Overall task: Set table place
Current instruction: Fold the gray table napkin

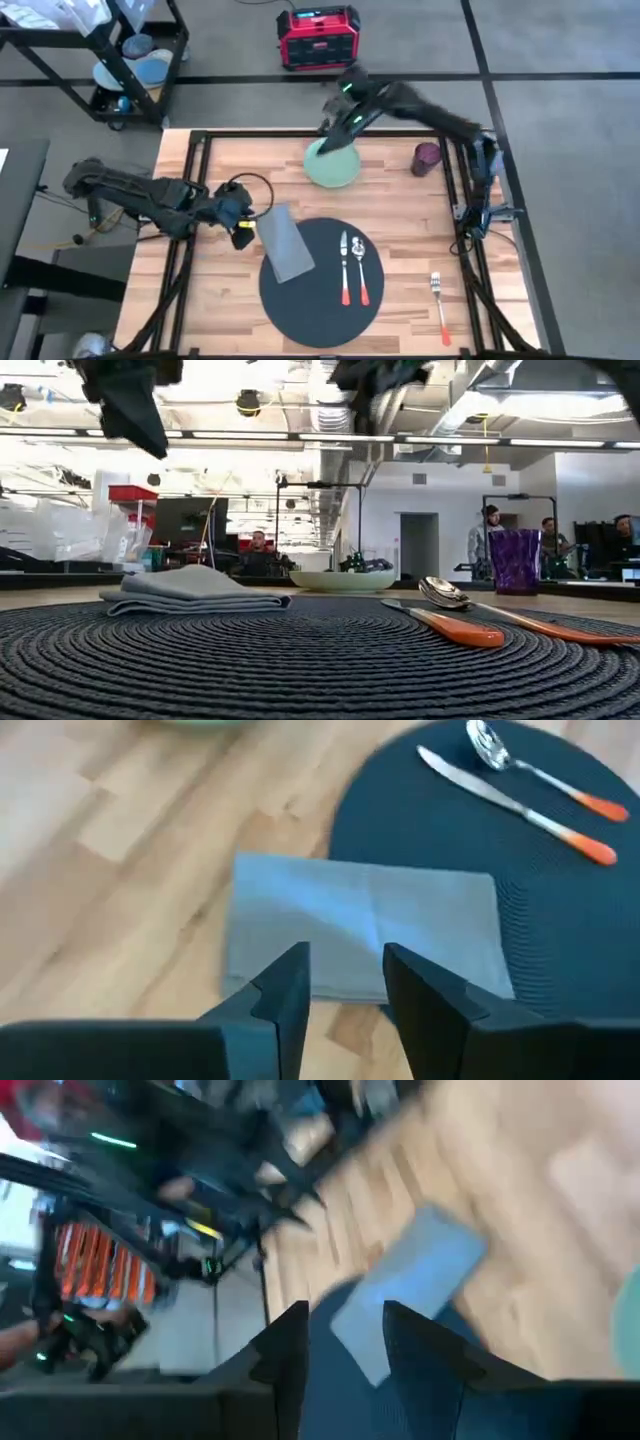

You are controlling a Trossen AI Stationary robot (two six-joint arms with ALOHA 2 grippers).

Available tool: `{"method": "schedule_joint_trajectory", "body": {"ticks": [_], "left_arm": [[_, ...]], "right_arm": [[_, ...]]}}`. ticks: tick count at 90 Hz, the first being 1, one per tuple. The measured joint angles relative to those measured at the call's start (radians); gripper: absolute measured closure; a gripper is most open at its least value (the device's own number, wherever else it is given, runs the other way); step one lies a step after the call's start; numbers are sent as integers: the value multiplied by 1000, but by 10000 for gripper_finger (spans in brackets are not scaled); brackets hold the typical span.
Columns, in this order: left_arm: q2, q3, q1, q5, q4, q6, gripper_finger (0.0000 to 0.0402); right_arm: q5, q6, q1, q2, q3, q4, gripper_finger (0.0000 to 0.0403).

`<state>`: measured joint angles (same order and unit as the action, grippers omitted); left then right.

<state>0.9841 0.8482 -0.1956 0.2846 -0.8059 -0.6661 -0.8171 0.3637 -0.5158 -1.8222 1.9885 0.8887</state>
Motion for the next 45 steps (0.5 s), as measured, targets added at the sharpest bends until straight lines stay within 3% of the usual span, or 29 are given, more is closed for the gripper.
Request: {"method": "schedule_joint_trajectory", "body": {"ticks": [12, 22, 30, 45], "left_arm": [[16, -138, 40, -205, 275, -78, 290], [55, -222, -32, -292, 454, -255, 290], [88, -252, -132, -247, 551, -393, 290], [148, -264, -321, 17, 635, -666, 290]], "right_arm": [[92, -27, -25, 130, 2, 16, 287], [204, -57, -36, 209, -1, 39, 287], [244, -66, -43, 260, 0, 57, 287], [266, -107, -44, 297, -2, 65, 287]]}}
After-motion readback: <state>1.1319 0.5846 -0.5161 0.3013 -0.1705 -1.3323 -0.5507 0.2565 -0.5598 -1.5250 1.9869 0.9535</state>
